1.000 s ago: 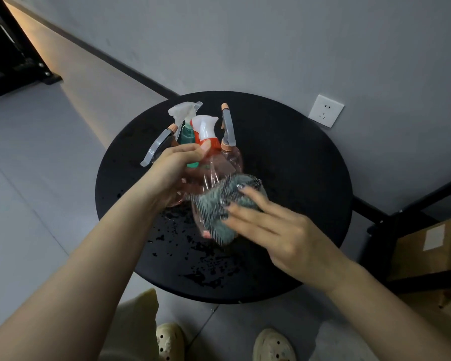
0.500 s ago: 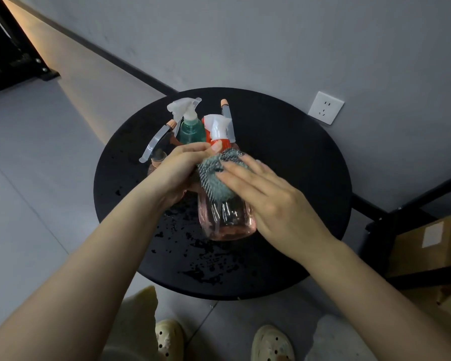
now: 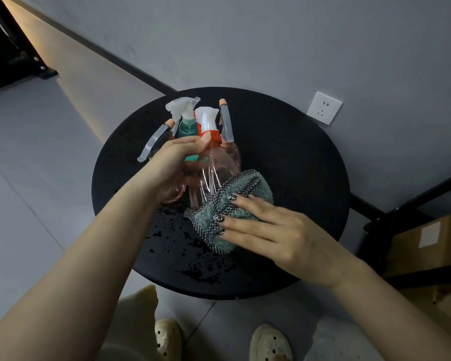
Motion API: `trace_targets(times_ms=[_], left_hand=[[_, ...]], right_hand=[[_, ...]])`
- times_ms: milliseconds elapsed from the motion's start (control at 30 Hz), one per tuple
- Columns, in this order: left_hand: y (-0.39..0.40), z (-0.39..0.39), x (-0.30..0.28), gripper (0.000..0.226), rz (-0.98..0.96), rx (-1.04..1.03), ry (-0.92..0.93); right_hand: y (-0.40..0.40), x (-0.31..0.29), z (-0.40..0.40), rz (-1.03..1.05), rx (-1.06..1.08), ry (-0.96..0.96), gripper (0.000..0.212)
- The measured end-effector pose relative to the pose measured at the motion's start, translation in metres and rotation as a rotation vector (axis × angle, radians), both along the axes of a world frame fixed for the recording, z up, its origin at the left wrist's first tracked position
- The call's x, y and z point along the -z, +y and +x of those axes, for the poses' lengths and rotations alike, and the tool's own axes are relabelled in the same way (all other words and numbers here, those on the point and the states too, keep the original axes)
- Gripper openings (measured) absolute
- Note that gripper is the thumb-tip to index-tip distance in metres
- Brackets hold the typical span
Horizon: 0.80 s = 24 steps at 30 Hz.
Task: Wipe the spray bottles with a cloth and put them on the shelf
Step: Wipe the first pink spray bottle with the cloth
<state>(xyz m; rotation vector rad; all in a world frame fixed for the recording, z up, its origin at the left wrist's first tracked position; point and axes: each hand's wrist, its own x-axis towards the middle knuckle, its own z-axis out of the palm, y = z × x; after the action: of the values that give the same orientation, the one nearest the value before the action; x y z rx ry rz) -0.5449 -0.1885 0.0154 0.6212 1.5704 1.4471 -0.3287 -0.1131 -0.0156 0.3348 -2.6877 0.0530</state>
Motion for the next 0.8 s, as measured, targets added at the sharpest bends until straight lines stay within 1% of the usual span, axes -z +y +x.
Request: trace_targets(times_ms=[67, 167, 300, 367, 400, 500, 600, 700, 800], left_hand=[[0.0, 0.003, 0.001, 0.019, 0.003, 0.029, 0.002], [0.001, 0.008, 0.004, 0.028, -0.001, 0.111, 0.032], [0.003, 0.012, 0.008, 0.042, -0.013, 0.135, 0.001], [0.004, 0.013, 0.009, 0.044, -0.016, 0.121, -0.006], [0.004, 0.013, 0.008, 0.04, -0.02, 0.114, -0.001], [0.004, 0.009, 0.01, 0.028, -0.031, 0.097, 0.015], [0.003, 0.005, 0.006, 0.021, -0.023, 0.053, 0.003], [0.003, -0.001, 0.004, 0.023, -0.014, 0.028, 0.008], [0.003, -0.002, 0.006, 0.024, -0.023, 0.027, 0.019]], right_hand=[[0.0, -0.003, -0.004, -0.014, 0.039, 0.032, 0.032], [-0.001, -0.01, -0.014, -0.119, 0.168, 0.051, 0.05], [0.003, -0.01, -0.029, -0.383, 0.339, 0.029, 0.064], [0.004, -0.009, -0.031, -0.452, 0.353, 0.031, 0.065], [0.004, -0.007, -0.03, -0.454, 0.34, 0.032, 0.063], [0.003, -0.003, -0.021, -0.36, 0.271, 0.046, 0.059], [-0.002, -0.001, -0.01, -0.201, 0.184, 0.07, 0.051], [-0.003, 0.005, -0.003, -0.01, 0.091, 0.061, 0.032], [-0.002, 0.008, -0.003, 0.093, 0.078, 0.069, 0.033]])
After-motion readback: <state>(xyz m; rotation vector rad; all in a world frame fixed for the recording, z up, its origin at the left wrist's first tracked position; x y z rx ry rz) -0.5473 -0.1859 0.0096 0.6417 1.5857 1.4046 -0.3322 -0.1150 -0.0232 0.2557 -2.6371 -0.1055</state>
